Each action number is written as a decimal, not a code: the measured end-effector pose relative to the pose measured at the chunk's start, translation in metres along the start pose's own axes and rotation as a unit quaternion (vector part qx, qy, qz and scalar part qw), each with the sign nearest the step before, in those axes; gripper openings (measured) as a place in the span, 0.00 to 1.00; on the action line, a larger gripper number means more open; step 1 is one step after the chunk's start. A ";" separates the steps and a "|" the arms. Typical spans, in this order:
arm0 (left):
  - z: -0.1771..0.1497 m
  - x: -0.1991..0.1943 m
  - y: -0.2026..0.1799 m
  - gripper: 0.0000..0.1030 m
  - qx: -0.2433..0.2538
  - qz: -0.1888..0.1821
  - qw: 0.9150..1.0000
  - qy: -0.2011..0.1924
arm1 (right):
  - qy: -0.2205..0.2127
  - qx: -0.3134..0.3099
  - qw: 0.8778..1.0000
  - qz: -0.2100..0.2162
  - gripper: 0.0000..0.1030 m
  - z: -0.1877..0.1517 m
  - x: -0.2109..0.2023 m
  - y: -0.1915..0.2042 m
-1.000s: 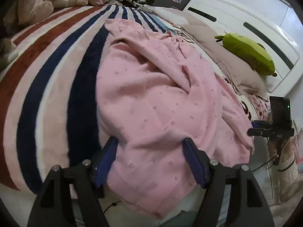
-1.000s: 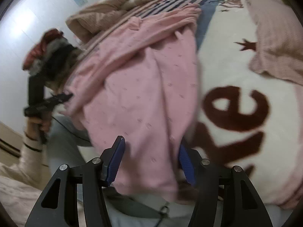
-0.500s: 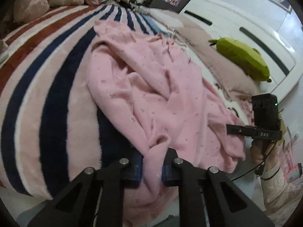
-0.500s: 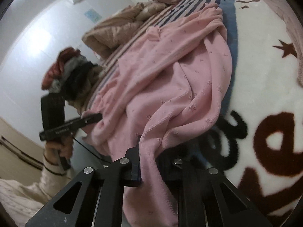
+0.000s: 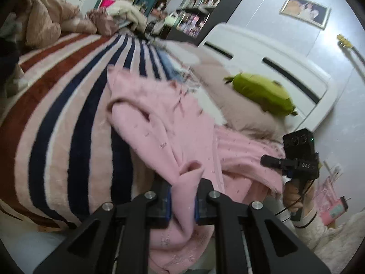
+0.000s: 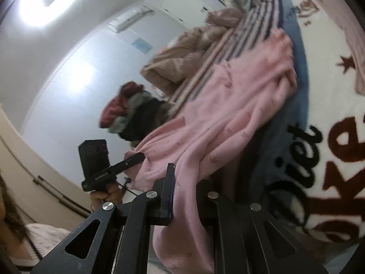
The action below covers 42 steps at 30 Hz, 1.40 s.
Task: Fold small clothes
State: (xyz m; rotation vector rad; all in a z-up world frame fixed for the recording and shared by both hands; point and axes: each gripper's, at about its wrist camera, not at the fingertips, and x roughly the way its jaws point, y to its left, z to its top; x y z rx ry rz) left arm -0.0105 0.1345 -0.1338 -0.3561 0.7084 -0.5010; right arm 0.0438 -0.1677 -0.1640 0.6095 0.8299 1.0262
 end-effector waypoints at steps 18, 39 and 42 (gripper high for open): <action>0.147 0.064 0.033 0.11 0.047 0.115 0.992 -0.032 | -0.050 -0.041 0.988 -0.138 0.06 0.141 0.013 0.005; 0.174 0.166 0.094 0.69 0.097 0.176 0.973 0.111 | 0.096 -0.036 0.963 -0.249 0.59 0.179 0.059 -0.095; 0.173 0.136 0.076 0.75 0.151 0.183 0.966 0.101 | 0.107 -0.132 0.942 -0.289 0.72 0.167 0.048 -0.056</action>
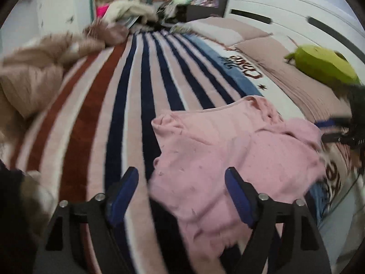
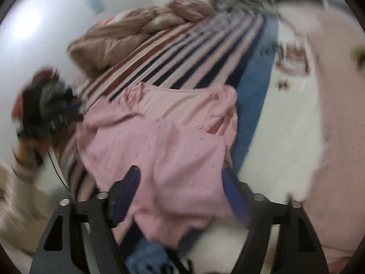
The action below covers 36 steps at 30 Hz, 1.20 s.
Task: Fold small clothes
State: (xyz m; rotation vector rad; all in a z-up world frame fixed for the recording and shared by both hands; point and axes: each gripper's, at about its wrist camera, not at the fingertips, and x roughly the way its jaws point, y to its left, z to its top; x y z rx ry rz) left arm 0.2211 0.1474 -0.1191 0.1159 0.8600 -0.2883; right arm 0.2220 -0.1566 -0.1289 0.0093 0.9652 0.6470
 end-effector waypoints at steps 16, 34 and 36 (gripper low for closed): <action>-0.049 0.020 -0.066 0.84 0.172 0.028 0.983 0.054 | 0.040 -0.204 0.965 -0.157 0.65 -0.031 0.044 0.070; 0.043 0.038 -0.001 0.03 0.030 0.076 0.997 -0.009 | 0.023 -0.076 0.989 -0.125 0.08 0.081 0.045 0.013; 0.062 0.058 0.011 0.03 0.010 0.109 0.994 -0.012 | 0.030 -0.061 0.987 -0.146 0.08 0.106 0.061 -0.002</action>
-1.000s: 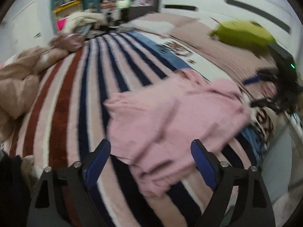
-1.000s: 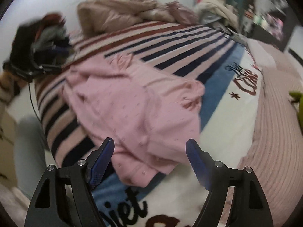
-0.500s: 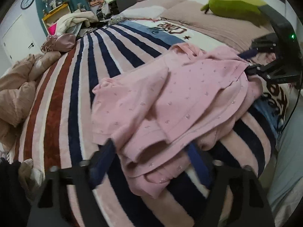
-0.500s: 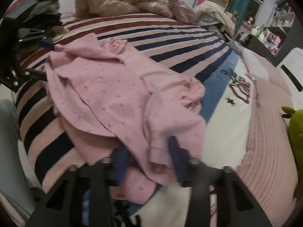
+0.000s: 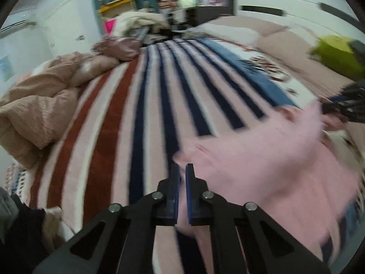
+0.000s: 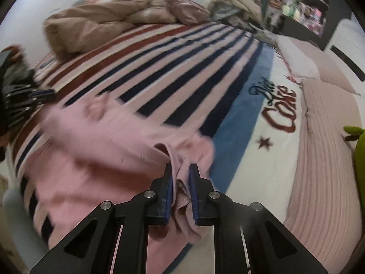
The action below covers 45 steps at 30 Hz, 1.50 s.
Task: Fold small clothes
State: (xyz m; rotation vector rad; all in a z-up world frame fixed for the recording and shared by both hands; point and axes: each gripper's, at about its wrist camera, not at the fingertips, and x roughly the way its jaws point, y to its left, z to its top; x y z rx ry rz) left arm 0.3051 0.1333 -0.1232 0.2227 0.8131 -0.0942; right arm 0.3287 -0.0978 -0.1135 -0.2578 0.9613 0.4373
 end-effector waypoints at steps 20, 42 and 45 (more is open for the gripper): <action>-0.066 -0.017 -0.067 0.78 0.166 -0.170 0.970 0.048 | -0.015 0.099 0.993 0.069 0.56 -0.050 -0.002 -0.037; 0.043 0.088 0.081 0.39 -0.198 -0.058 0.978 0.030 | -0.023 0.099 0.991 0.087 0.56 -0.041 0.003 -0.032; 0.030 0.071 0.079 0.74 -0.179 -0.125 0.976 0.020 | -0.023 0.106 0.990 0.086 0.56 -0.049 -0.002 -0.039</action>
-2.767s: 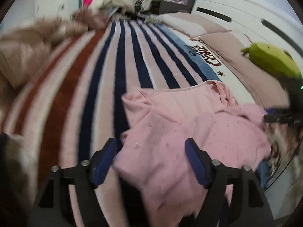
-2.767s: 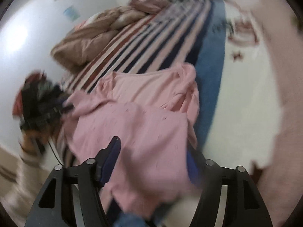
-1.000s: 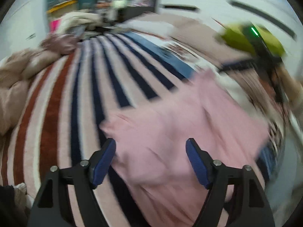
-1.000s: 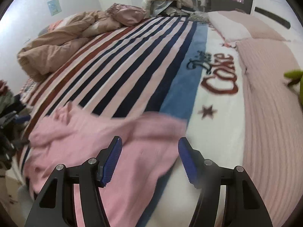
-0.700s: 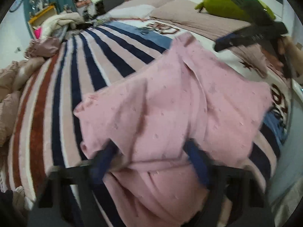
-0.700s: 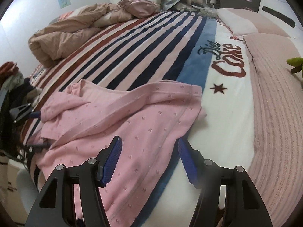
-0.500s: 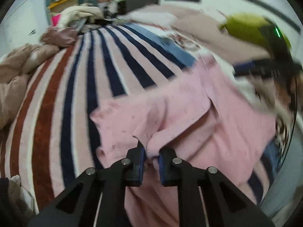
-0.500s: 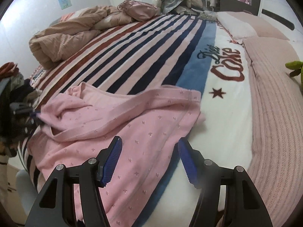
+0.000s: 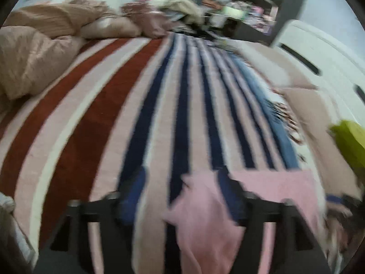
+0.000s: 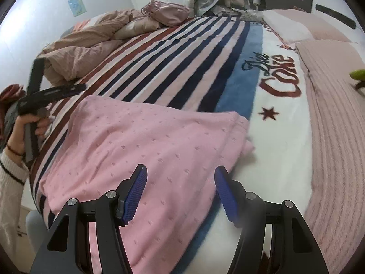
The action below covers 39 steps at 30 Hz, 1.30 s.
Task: Fold small clothes
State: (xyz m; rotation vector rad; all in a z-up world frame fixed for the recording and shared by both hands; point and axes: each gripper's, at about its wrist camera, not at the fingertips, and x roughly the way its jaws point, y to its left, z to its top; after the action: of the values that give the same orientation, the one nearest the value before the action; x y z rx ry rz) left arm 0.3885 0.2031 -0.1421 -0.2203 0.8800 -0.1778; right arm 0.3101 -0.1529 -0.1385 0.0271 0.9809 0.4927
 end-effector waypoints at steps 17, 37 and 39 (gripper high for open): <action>-0.180 -0.056 -0.015 0.09 -0.044 -0.149 0.985 0.079 | 0.042 0.105 0.983 0.146 0.37 -0.130 -0.005 0.018; -0.247 -0.155 0.006 0.77 -0.076 -0.096 0.992 0.017 | -0.051 0.024 0.998 0.008 0.34 -0.164 -0.095 0.056; -0.253 -0.157 -0.003 0.81 -0.095 -0.114 0.989 0.008 | -0.077 0.024 0.996 0.038 0.34 -0.162 -0.103 0.070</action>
State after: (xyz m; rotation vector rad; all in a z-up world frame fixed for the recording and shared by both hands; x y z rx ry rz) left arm 0.0940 0.2083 -0.1808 -0.4986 0.8877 -0.3097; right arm 0.1060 -0.1645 -0.1322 0.1436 0.8423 0.5287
